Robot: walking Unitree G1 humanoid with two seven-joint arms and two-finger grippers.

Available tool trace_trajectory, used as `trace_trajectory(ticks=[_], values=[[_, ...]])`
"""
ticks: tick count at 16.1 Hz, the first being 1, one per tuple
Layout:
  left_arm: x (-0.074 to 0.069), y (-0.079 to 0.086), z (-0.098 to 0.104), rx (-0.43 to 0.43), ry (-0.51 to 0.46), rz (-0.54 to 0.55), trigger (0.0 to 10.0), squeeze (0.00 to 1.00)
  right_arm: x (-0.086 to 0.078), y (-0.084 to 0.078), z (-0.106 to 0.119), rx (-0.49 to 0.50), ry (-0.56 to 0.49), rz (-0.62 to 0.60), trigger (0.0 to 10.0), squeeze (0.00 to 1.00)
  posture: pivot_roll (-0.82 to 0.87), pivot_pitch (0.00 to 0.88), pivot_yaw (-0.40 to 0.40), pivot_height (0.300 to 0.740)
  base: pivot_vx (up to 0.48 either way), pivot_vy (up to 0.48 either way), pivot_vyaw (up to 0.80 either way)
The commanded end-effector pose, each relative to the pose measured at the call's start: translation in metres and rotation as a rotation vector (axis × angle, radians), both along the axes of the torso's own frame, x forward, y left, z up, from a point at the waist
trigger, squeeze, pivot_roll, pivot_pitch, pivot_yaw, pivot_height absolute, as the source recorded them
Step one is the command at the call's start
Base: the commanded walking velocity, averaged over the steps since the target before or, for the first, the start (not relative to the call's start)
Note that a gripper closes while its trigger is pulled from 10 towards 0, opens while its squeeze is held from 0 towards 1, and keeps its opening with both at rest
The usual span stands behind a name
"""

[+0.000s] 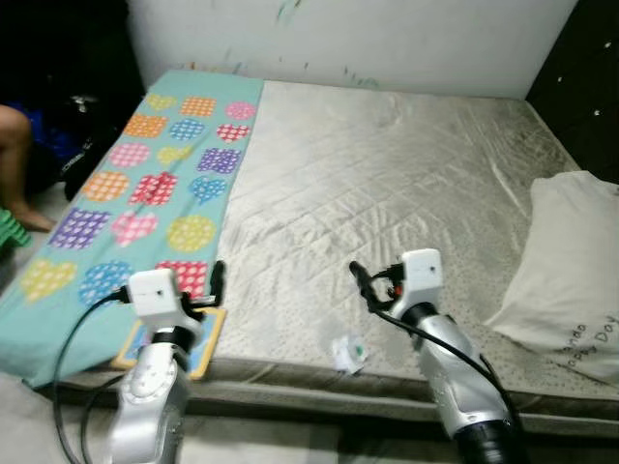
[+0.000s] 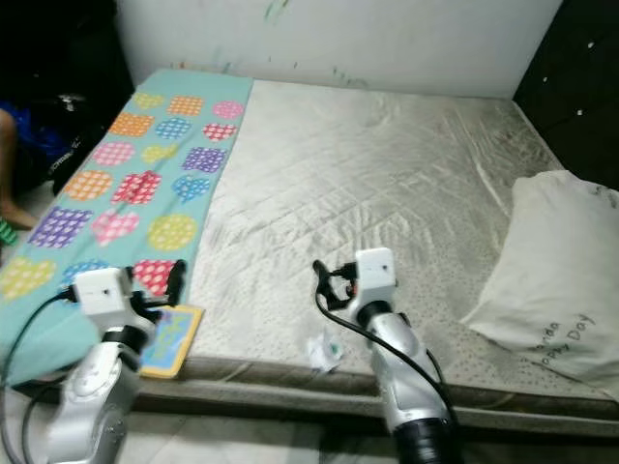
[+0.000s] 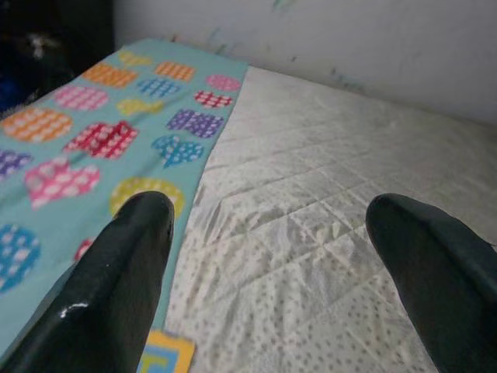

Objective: Clean up the room

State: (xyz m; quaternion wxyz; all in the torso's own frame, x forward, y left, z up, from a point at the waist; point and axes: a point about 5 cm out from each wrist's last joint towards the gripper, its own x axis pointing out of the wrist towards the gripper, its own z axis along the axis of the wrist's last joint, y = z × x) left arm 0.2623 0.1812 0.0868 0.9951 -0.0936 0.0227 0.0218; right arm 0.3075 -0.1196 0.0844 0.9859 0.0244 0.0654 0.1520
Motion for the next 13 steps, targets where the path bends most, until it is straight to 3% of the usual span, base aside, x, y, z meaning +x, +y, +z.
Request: trace_trajectory(ticks=[1,9,13], values=[[0.003,-0.011,0.003,-0.007,-0.014,-0.035,10.0,0.00,-0.001,-0.014,-0.003,-0.014,0.011,-0.038,10.0,0.00,-0.05,0.000,-0.055,0.740,0.000,0.000,0.00],[0.004,-0.011,0.001,-0.008,0.003,-0.018,10.0,0.00,-0.002,-0.015,-0.006,-0.033,0.020,-0.045,10.0,0.00,-0.06,0.000,-0.048,0.740,0.000,0.000,0.00],[0.001,-0.015,-0.014,-0.010,0.104,-0.020,10.0,0.00,-0.004,-0.021,-0.015,-0.088,0.068,-0.071,10.0,0.00,-0.06,0.000,-0.034,0.740,0.000,0.000,0.00]])
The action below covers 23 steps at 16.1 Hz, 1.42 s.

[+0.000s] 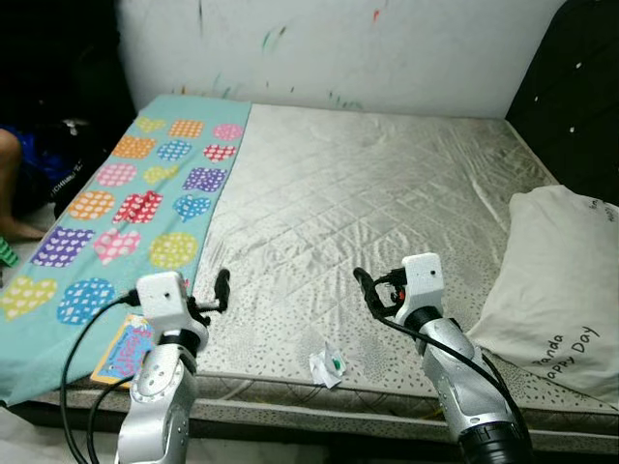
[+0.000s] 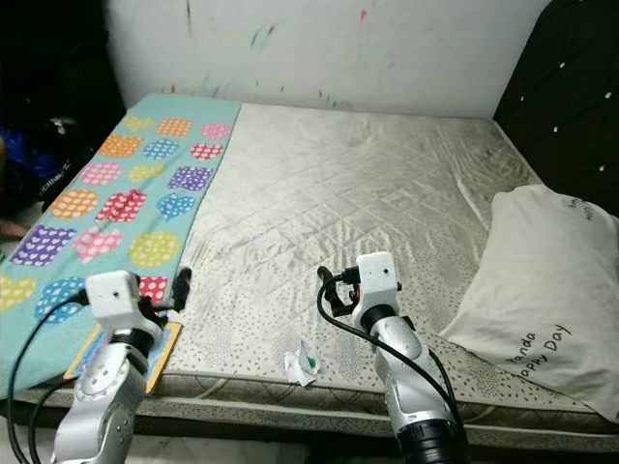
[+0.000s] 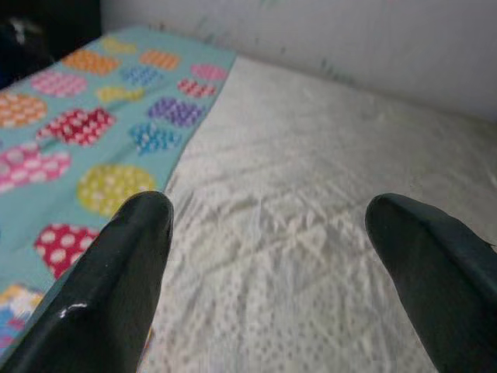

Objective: Clean up the room

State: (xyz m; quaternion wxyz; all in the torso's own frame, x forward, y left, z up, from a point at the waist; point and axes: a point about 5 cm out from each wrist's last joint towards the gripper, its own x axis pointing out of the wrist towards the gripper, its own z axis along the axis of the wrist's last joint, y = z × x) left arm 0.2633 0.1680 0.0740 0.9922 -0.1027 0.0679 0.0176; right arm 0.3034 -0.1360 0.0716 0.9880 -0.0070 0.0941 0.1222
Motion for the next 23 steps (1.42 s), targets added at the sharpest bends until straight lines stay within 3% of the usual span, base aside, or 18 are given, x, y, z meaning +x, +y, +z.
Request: trace_trajectory(ticks=[1,3,6,7,9,12,13,14,16,18,23], values=[[-0.002,-0.003,-0.003,0.009,0.020,-0.004,10.0,0.00,-0.001,-0.007,-0.003,-0.012,0.021,-0.031,10.0,0.00,-0.06,0.000,-0.033,0.740,0.000,0.000,0.00],[-0.012,-0.004,-0.013,0.061,0.045,-0.034,10.0,0.00,-0.006,-0.019,-0.011,-0.046,0.069,-0.096,10.0,0.00,-0.07,0.000,-0.026,0.740,0.000,0.000,0.00],[-0.020,0.000,-0.027,0.173,0.075,-0.081,10.0,0.00,-0.028,-0.021,-0.040,-0.049,0.224,-0.047,10.0,0.00,-0.06,0.000,-0.023,0.740,0.000,0.000,0.00],[-0.027,0.009,-0.030,0.182,0.103,-0.071,10.0,0.00,-0.030,-0.015,-0.035,-0.132,0.163,0.011,10.0,0.00,-0.06,0.000,-0.028,0.740,0.000,0.000,0.00],[-0.032,0.023,-0.026,0.212,0.109,-0.058,10.0,0.00,-0.022,-0.013,-0.027,-0.185,0.150,0.069,10.0,0.00,-0.04,0.000,-0.035,0.740,0.000,0.000,0.00],[-0.016,0.030,-0.026,0.231,0.101,-0.031,10.0,0.00,-0.005,-0.013,-0.029,-0.191,0.166,0.079,10.0,0.00,-0.05,0.000,-0.036,0.740,0.000,0.000,0.00],[-0.017,0.032,-0.018,0.229,0.082,-0.001,10.0,0.00,-0.002,-0.014,-0.017,-0.196,0.127,0.070,10.0,0.00,-0.05,0.000,-0.041,0.740,0.000,0.000,0.00],[-0.015,0.028,-0.010,0.189,0.061,-0.017,10.0,0.00,-0.003,-0.014,-0.003,-0.150,0.080,0.069,10.0,0.00,-0.07,0.000,-0.044,0.740,0.000,0.000,0.00],[-0.016,0.028,-0.021,0.217,0.083,-0.003,10.0,0.00,-0.008,-0.024,-0.017,-0.167,0.137,0.013,10.0,0.00,-0.07,0.000,-0.029,0.740,0.000,0.000,0.00],[-0.011,0.031,-0.017,0.209,0.071,0.009,10.0,0.00,-0.012,-0.032,-0.022,-0.170,0.183,-0.033,10.0,0.00,-0.07,0.000,-0.031,0.740,0.000,0.000,0.00],[-0.003,0.030,-0.023,0.214,0.097,0.025,10.0,0.00,-0.018,-0.036,-0.029,-0.223,0.269,0.054,10.0,0.00,-0.08,0.000,-0.068,0.740,0.000,0.000,0.00]])
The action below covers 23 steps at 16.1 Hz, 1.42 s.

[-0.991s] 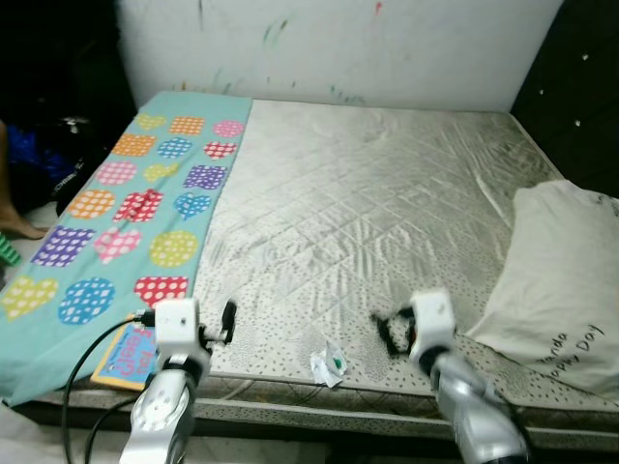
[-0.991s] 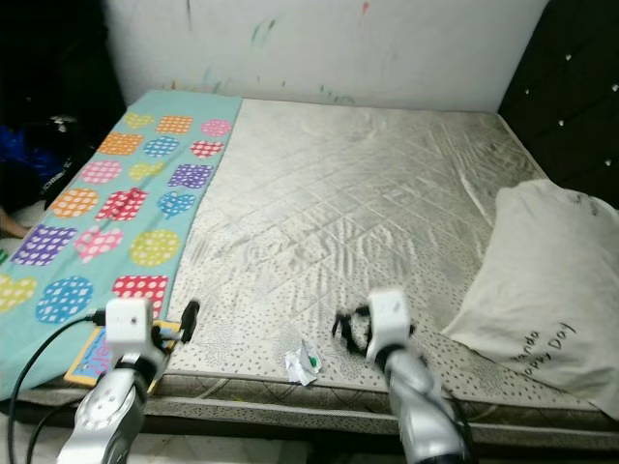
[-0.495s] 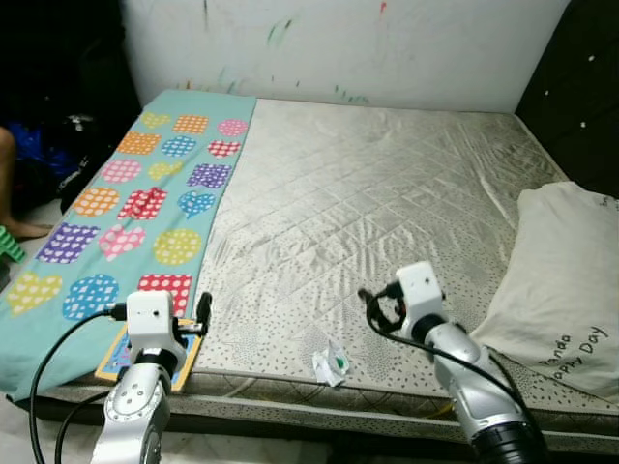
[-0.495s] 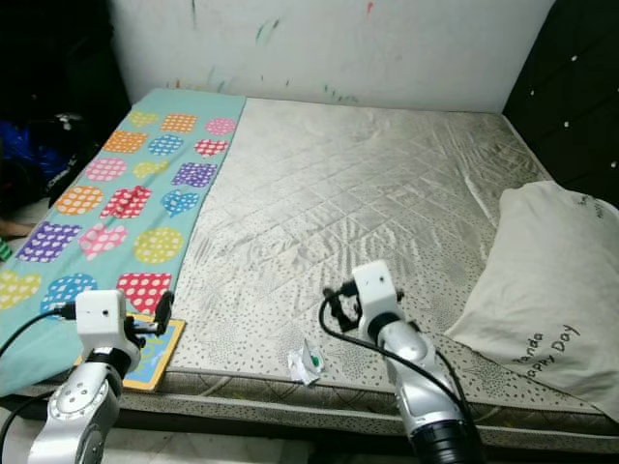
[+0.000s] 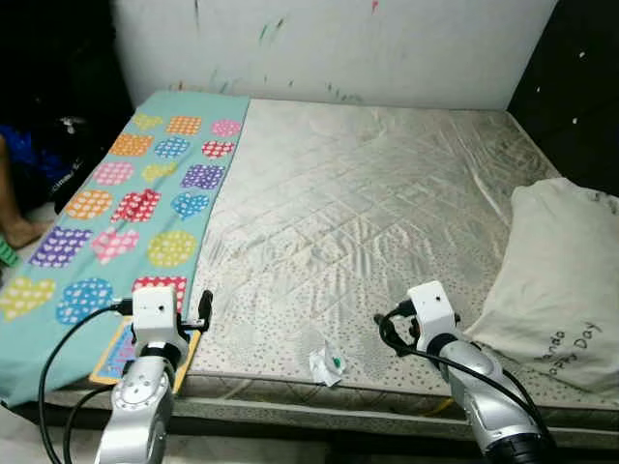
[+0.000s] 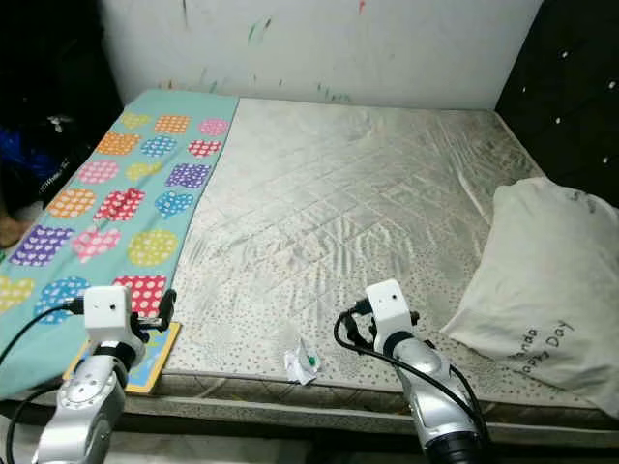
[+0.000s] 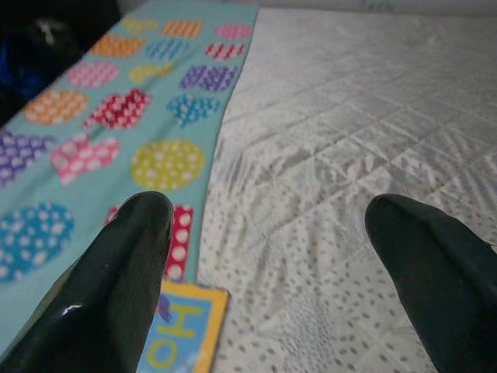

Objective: Clean up the room

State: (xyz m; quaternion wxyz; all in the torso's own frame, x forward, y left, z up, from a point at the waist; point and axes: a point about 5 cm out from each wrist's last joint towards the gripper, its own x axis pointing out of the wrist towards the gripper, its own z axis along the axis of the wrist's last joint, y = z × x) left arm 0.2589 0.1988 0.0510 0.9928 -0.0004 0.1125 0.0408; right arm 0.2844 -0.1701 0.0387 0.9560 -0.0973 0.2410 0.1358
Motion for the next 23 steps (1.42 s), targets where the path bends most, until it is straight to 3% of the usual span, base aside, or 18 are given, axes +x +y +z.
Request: trace_trajectory(ticks=[1,4,6,10,14,18,23], values=[[0.001,-0.003,0.002,-0.009,-0.009,0.022,10.0,0.00,0.003,-0.001,0.005,-0.015,0.007,0.022,10.0,0.00,-0.07,0.000,-0.103,0.740,0.000,0.000,0.00],[-0.007,-0.008,-0.005,-0.038,-0.008,0.064,10.0,0.00,0.007,0.005,0.008,-0.043,0.014,0.102,10.0,0.00,-0.04,0.000,-0.190,0.740,0.000,0.000,0.00],[-0.010,-0.010,-0.003,-0.055,-0.023,0.097,10.0,0.00,0.015,0.013,0.013,-0.021,-0.013,0.112,10.0,0.00,-0.02,0.000,-0.196,0.740,0.000,0.000,0.00],[0.010,-0.008,0.007,-0.006,-0.033,-0.004,10.0,0.00,0.016,0.022,0.014,0.046,-0.061,0.010,10.0,0.00,-0.08,0.000,-0.056,0.740,0.000,0.000,0.00],[0.030,-0.023,0.015,0.016,-0.030,-0.133,10.0,0.00,0.005,0.005,0.007,0.073,-0.090,-0.143,10.0,0.00,-0.16,0.000,0.082,0.740,0.000,0.000,0.00],[0.031,-0.026,0.013,0.015,-0.021,-0.170,10.0,0.00,-0.005,-0.002,0.004,0.093,-0.098,-0.224,10.0,0.00,-0.17,0.000,0.102,0.740,0.000,0.000,0.00],[0.021,-0.021,0.008,0.002,-0.015,-0.128,10.0,0.00,-0.005,0.002,0.008,0.110,-0.104,-0.191,10.0,0.00,-0.13,0.000,0.047,0.740,0.000,0.000,0.00]])
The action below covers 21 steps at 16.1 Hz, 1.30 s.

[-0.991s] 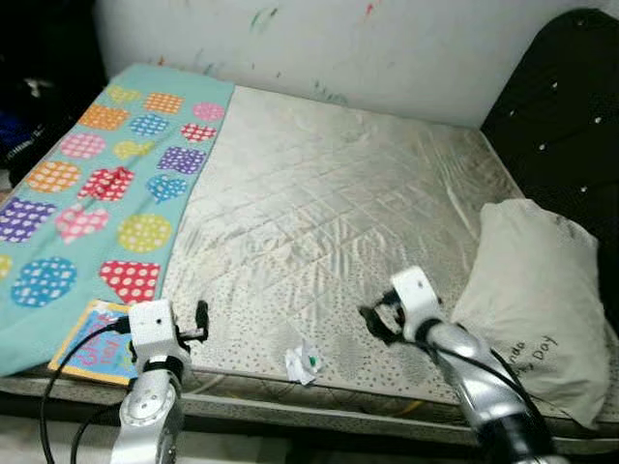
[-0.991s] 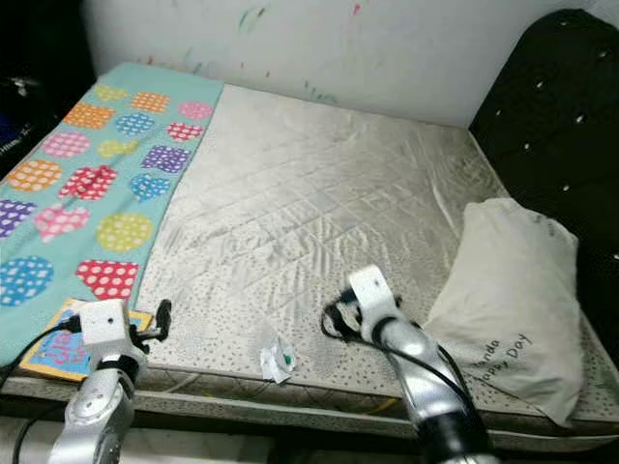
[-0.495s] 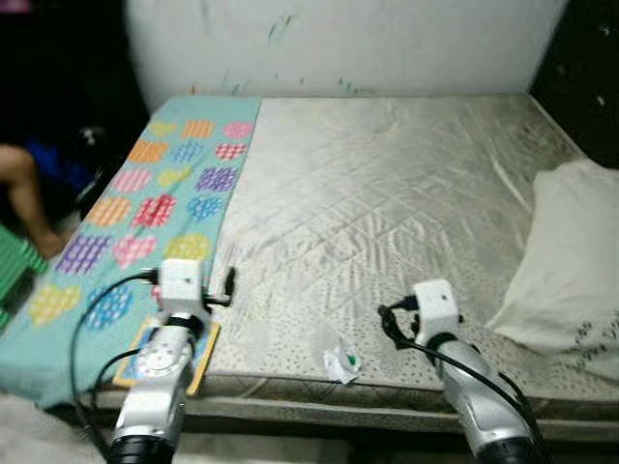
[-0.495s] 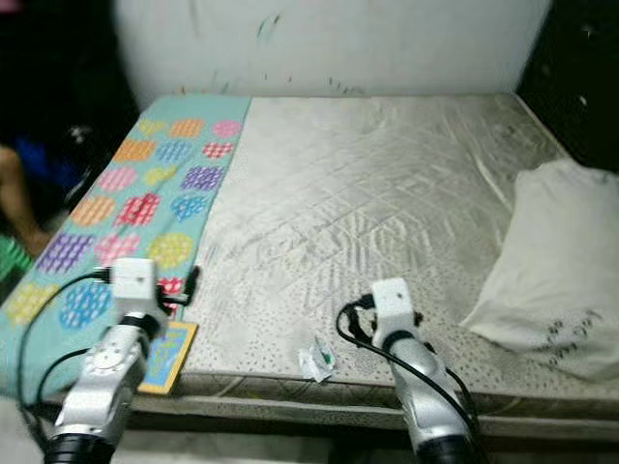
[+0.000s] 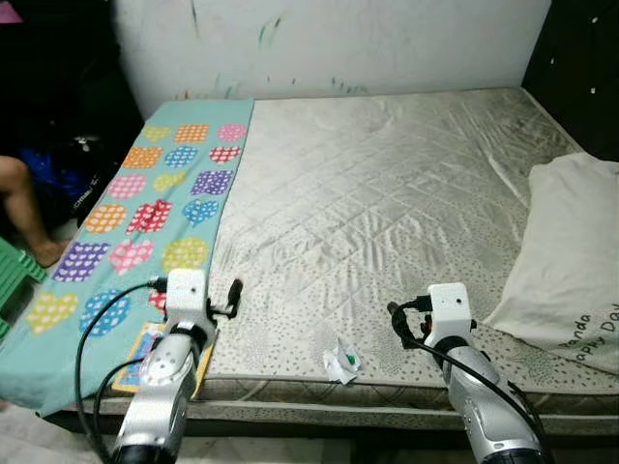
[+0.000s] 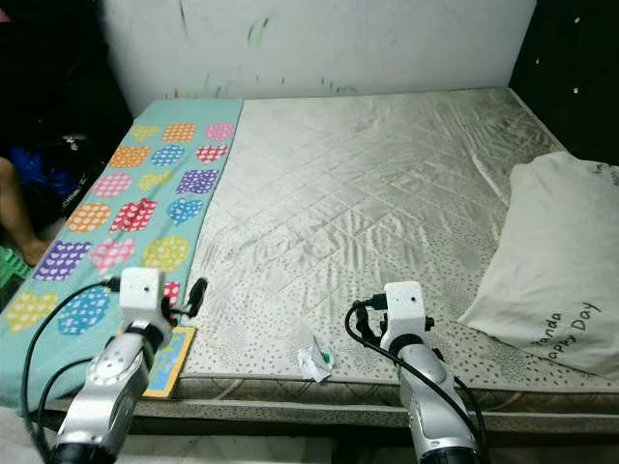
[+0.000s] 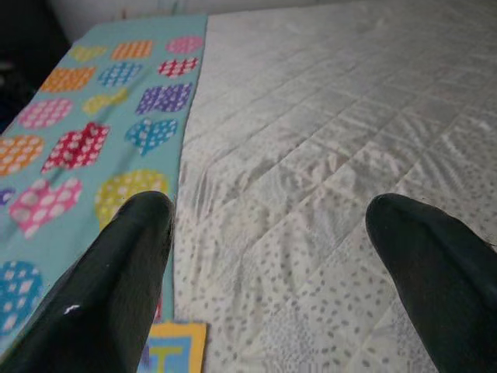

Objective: Clean up the room

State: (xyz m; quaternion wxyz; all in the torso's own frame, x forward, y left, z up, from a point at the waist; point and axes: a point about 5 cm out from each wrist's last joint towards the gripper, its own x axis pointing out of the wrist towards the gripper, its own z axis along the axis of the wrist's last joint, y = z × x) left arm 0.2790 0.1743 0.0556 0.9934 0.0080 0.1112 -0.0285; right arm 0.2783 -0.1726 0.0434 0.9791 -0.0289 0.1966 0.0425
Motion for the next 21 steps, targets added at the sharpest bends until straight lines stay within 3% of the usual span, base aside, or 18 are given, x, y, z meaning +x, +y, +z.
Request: trace_trajectory(ticks=[1,9,21], values=[[-0.003,0.007,0.003,-0.001,-0.012,0.027,10.0,0.00,0.003,0.007,0.005,0.009,-0.013,0.031,10.0,0.00,-0.13,0.000,0.041,0.740,0.000,0.000,0.00],[-0.005,0.016,0.003,0.019,-0.008,0.049,10.0,0.00,0.007,0.013,0.008,0.032,-0.036,0.063,10.0,0.00,-0.10,0.000,0.025,0.740,0.000,0.000,0.00],[-0.003,0.013,0.003,0.011,-0.013,0.069,10.0,0.00,0.013,0.017,0.012,0.036,-0.051,0.114,10.0,0.00,-0.10,0.000,0.004,0.721,0.000,0.000,0.00]])
